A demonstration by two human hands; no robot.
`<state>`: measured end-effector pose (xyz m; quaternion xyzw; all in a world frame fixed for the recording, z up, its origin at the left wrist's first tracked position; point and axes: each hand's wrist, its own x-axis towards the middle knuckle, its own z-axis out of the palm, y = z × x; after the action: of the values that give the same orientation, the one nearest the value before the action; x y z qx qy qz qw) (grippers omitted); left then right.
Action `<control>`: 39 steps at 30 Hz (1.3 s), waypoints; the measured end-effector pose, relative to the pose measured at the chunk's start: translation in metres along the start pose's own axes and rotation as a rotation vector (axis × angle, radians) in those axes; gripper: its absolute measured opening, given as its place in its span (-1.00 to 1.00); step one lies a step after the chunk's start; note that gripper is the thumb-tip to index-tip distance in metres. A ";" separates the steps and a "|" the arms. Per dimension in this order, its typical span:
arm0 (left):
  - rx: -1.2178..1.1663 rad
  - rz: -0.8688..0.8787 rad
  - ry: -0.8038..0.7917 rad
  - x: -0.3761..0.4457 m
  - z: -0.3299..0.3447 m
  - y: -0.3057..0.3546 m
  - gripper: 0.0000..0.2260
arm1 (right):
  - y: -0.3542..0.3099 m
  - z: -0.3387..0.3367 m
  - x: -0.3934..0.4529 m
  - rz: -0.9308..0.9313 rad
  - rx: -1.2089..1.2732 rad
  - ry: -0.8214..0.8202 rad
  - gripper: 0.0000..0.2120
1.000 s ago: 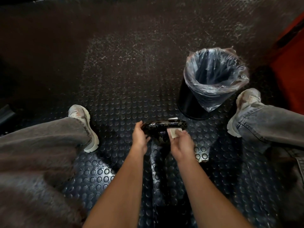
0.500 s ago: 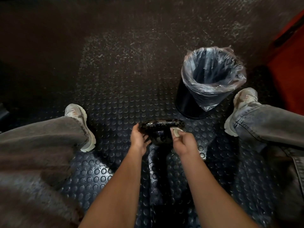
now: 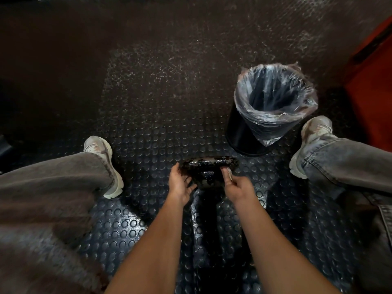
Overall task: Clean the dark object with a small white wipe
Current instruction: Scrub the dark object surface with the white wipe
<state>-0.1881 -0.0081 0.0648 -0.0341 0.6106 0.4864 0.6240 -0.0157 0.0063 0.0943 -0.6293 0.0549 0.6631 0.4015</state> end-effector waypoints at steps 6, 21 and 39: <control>-0.018 -0.001 0.002 -0.005 0.002 0.000 -0.55 | 0.009 0.025 -0.009 0.001 0.281 -0.070 -0.90; -0.025 0.001 -0.015 0.006 -0.004 -0.004 -0.51 | -0.011 0.014 0.000 0.136 0.502 -0.064 -0.67; -0.021 0.015 -0.001 0.007 -0.008 -0.007 -0.61 | -0.008 0.012 0.007 0.144 0.555 -0.032 -0.72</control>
<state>-0.1907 -0.0129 0.0527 -0.0356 0.6054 0.4973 0.6204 -0.0195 0.0223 0.0943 -0.4794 0.2724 0.6595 0.5109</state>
